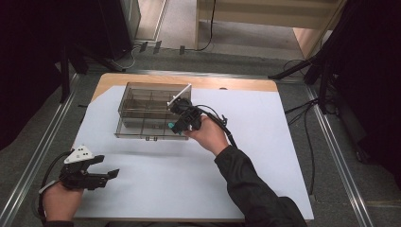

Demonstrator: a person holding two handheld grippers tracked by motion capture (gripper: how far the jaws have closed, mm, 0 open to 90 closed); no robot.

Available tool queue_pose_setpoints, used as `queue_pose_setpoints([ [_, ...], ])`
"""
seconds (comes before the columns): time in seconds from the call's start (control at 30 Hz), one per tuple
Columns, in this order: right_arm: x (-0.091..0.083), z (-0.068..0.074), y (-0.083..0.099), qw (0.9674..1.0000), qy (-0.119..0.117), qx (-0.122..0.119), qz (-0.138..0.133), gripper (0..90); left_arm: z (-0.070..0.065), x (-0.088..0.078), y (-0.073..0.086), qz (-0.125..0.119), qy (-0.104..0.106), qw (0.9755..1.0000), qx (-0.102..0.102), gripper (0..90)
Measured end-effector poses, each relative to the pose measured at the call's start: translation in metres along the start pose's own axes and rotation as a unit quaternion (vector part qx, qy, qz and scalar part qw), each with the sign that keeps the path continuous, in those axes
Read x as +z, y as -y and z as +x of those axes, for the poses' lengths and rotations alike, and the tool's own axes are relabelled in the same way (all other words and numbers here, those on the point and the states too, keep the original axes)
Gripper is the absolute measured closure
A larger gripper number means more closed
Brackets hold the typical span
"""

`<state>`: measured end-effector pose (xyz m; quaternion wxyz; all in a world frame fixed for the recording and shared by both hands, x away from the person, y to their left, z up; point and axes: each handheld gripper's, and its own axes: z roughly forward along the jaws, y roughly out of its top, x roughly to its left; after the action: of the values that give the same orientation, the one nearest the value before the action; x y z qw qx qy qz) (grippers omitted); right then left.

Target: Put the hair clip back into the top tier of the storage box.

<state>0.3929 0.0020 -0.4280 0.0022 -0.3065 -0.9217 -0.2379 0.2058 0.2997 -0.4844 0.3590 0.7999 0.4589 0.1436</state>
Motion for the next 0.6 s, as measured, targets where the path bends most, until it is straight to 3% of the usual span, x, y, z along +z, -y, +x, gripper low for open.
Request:
queue_pose_setpoints([
  [0.43, -0.001, 0.001, 0.000, 1.0000, 0.000, 0.002, 0.001, 74.7, 0.000, 0.000, 0.000, 0.000, 0.000, 1.0000, 0.000, 22.5],
  [0.53, -0.004, 0.000, -0.001, 1.0000, -0.004, 0.003, -0.008, 72.0, 0.000, 0.000, 0.001, 0.000, 0.000, 1.0000, -0.003, 22.5],
  [0.6, -0.012, 0.001, -0.001, 0.9995, -0.010, 0.004, -0.031, 67.4, 0.001, 0.000, 0.001, 0.002, 0.002, 1.0000, -0.004, 22.5],
])
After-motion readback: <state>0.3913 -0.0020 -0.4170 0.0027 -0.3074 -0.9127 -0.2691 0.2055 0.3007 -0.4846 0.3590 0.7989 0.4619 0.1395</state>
